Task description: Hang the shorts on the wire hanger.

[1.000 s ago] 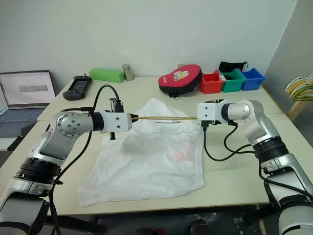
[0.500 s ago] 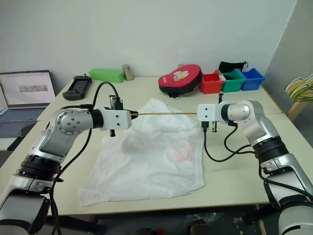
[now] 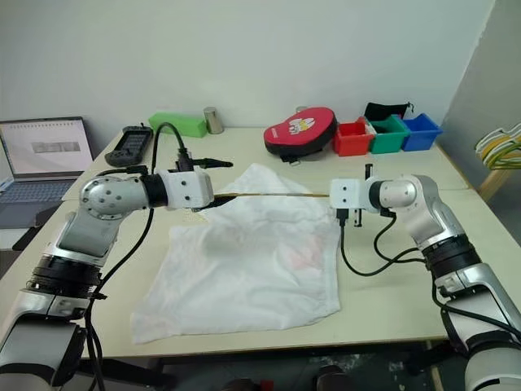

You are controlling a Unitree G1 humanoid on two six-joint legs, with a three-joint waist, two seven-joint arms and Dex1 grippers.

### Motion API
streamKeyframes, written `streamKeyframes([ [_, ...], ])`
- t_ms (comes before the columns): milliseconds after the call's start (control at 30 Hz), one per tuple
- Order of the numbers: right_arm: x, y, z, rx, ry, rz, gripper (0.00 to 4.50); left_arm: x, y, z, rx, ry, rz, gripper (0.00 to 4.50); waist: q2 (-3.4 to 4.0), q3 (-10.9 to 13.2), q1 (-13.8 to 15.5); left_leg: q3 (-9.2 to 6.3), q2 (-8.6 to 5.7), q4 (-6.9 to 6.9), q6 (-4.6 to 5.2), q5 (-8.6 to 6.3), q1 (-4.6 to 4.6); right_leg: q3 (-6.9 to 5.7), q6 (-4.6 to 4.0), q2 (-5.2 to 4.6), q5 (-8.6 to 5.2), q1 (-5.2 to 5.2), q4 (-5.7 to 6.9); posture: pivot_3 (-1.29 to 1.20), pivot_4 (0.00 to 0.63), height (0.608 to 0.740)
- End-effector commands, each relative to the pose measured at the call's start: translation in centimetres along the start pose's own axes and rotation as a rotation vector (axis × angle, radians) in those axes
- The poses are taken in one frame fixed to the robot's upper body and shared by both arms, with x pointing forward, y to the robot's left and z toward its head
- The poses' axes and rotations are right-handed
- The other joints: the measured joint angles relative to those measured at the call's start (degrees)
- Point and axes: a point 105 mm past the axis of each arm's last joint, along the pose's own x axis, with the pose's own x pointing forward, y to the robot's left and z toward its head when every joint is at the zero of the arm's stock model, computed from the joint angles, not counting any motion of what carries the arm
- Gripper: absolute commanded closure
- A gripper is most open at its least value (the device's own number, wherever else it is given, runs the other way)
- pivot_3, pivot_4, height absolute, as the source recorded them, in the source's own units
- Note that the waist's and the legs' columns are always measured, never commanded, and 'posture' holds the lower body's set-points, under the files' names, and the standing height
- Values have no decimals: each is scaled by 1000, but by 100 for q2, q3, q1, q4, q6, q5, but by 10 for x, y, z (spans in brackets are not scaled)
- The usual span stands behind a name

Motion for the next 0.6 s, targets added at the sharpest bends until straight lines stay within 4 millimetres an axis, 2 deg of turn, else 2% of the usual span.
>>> streamKeyframes([
  [33,-28,0,-29,221,50,9,4500,-20,5,12,-181,-52,-1,424,0,0,4,0,0,0,0,0,0,0,0,-1,0,1,0,-7,35,740],
  [100,-41,17,-52,354,113,81,4500,-24,2,17,-342,-83,-8,48,0,0,12,-1,-1,1,0,0,-1,-1,0,-1,0,0,0,-8,32,740],
  [167,-65,53,-69,619,152,245,4500,-26,-9,25,-449,-110,-12,48,-1,-1,41,-6,-1,2,1,0,-2,-6,1,-1,-1,3,0,-9,35,740],
  [200,-74,66,-70,721,154,306,4500,-26,-15,28,-468,-113,-16,48,-2,-1,64,-13,-2,2,1,0,-1,-11,3,-2,-2,8,-2,-12,38,740],
  [233,-83,78,-69,816,152,365,4500,-25,-21,29,-484,-108,-17,48,-2,-1,76,-17,-2,1,2,-1,-1,-15,4,-3,-3,10,-7,-12,38,740],
  [367,-108,108,-61,992,161,506,4500,-23,-41,37,-557,-116,-21,48,0,-1,31,-10,3,2,4,0,10,-6,3,3,-3,11,1,-19,40,740],
  [433,-138,143,-51,1261,189,692,4500,-18,-70,45,-641,-132,-46,48,13,-8,28,-2,7,2,15,8,14,-2,8,10,-6,14,-3,-28,46,740],
  [467,-149,154,-46,1374,211,752,4500,-16,-80,47,-668,-134,-51,48,14,-9,29,-2,5,1,17,9,24,0,17,8,-12,27,-4,-28,46,740],
  [533,-165,163,-37,1555,221,832,4500,-16,-90,49,-703,-132,-63,48,14,-7,42,2,0,-1,17,8,44,3,32,2,-21,49,-11,-28,54,740],
  [600,-175,170,-35,1640,237,868,4500,-17,-94,49,-717,-126,-64,48,-21,17,33,18,4,1,17,9,78,8,31,9,-23,80,-10,-27,54,740],
])
